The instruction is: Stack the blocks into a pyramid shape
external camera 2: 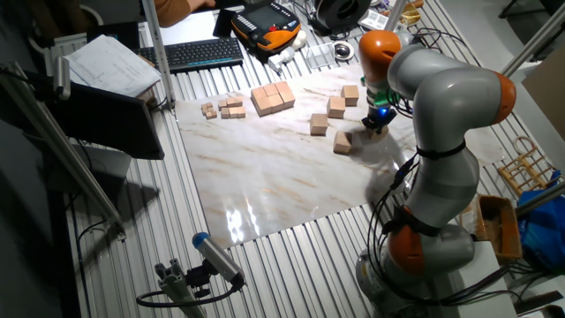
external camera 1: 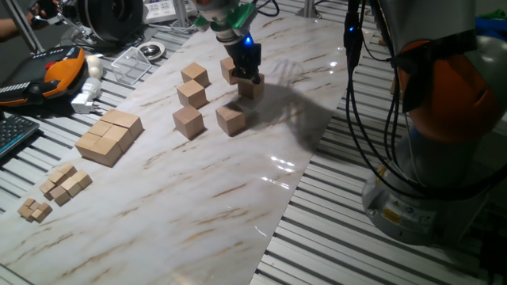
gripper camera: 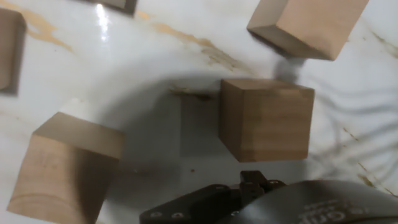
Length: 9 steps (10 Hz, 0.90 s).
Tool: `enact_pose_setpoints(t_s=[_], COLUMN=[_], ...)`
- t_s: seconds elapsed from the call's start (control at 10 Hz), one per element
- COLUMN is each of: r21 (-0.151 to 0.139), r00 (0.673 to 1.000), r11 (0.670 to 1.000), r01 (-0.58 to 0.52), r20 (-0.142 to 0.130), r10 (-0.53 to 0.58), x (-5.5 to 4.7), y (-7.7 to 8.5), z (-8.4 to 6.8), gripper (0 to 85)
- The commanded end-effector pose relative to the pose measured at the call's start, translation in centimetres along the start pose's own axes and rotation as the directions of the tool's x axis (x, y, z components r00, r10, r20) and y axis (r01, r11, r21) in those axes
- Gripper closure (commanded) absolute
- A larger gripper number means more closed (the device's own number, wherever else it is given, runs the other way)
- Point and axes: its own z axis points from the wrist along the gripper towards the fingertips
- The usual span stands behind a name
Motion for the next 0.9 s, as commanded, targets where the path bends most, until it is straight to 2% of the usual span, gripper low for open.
enact_pose_setpoints(t_s=[0.0,0.8], r21=[-0.001,-0.001], r00=[1.0,1.0], r11=[1.0,1.0], r01=[0.0,-0.011], r20=[0.001,0.026], r10=[0.0,0.012], x=[-0.02,-0.28], y=[-0.06,-0.14], z=[0.15,0.72], gripper=[85.0,85.0])
